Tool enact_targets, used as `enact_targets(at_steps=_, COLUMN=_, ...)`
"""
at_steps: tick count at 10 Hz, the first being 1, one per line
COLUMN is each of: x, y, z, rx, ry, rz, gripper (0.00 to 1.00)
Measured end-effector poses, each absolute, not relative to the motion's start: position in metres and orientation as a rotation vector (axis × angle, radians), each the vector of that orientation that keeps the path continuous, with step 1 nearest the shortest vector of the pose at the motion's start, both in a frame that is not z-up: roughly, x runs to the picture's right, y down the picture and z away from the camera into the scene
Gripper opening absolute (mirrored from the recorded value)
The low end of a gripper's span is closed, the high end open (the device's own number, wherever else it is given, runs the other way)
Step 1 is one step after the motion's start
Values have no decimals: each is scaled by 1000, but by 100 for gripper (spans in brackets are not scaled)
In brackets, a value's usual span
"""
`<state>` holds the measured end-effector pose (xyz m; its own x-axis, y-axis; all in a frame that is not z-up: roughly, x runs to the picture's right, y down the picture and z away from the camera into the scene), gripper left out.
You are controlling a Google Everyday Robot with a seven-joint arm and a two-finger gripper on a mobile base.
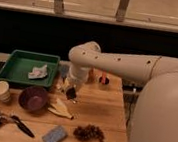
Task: Place eraser in tray
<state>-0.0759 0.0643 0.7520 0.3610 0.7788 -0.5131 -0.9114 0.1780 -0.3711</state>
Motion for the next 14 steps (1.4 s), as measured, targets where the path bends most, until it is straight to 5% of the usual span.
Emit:
enact_targets(at_steps=8, x=-175, y=-59, z=794, rx=-752, ry=-152, rz=1071, gripper=0)
enact_targets(at_steps=14, x=-218, y=-82, z=810, rx=-849, ry=-358, rz=995, gripper=0)
